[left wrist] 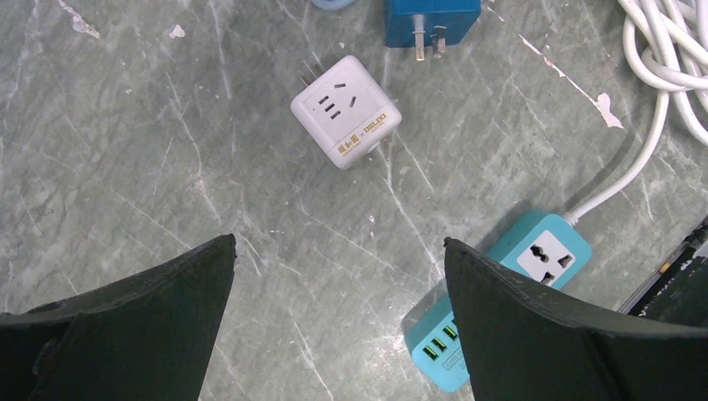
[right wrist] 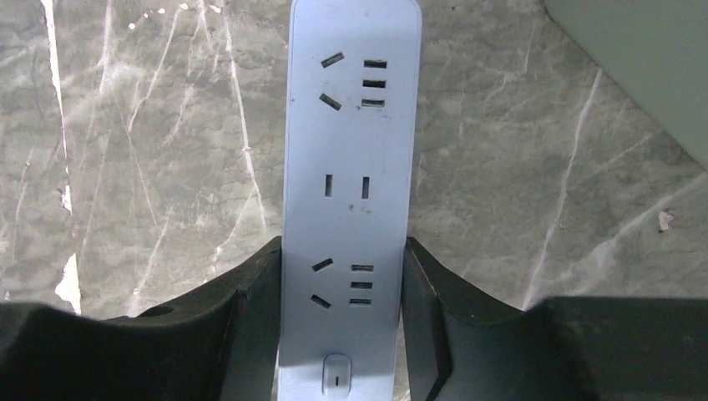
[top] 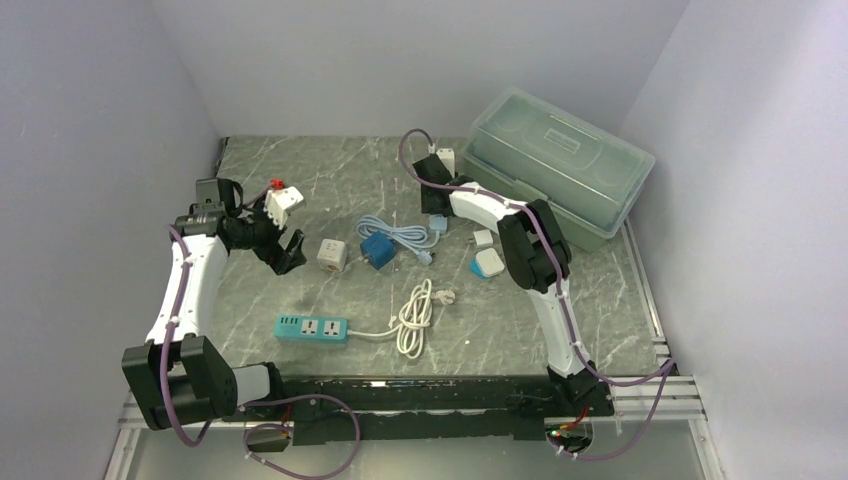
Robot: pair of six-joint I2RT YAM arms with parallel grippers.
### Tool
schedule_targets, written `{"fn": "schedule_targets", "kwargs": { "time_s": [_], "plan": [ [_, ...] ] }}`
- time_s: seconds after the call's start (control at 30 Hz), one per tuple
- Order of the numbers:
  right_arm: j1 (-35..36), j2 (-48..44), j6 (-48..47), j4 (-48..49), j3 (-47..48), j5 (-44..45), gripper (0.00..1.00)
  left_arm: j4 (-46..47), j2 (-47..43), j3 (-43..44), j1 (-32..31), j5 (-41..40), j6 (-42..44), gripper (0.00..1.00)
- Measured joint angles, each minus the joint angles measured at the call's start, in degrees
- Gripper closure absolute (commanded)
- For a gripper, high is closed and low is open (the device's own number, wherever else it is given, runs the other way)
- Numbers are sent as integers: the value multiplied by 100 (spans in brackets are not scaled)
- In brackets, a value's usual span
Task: Insert the plug
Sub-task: Pick up the socket from the center of the board, then place the socket at the center of the board.
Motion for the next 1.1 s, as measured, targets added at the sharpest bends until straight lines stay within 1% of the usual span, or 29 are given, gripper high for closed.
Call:
{"fn": "schedule_targets", "kwargs": {
  "time_s": [0.13,0.23,0.27,0.4,0.47,0.53,0.67,0.73,0.83,0.93,1.1],
  "plan": [
    [-4,-61,-184,20,0,-55,92,-7,-55,0,0,0,-37,0],
    [-2,-339,-457,24,0,-87,97,-7,-103,4,0,0,-55,0],
    [-2,-518,-568,28,0,-118,100,-7,-109,11,0,2,-59,0],
    [-9,-1488,-1023,109,0,-365,100,-28,-109,83,0,0,-85,0],
    [-9,-2275,-1303,291,-197,-597,100,-44,-111,122,0,0,-83,0],
    [-11,-3156,-1541,566,-713,-839,100,-50,-125,133,-2,-2,-83,0],
    [-52,-5292,-2164,1272,-2295,-1281,100,-120,-186,133,-2,2,-79,0],
    [-109,-6135,-2391,1403,-2833,-1427,100,-138,-205,133,0,2,-79,0],
    [-201,-6933,-2640,1178,-3112,-1517,100,-170,-212,157,-2,-2,-76,0],
    [-243,-7335,-2973,750,-3117,-1486,100,-208,-212,214,-2,2,-79,0],
    [-326,-7731,-4098,-251,-3289,-1196,100,-291,-262,286,-2,44,-76,0]
  ]
}}
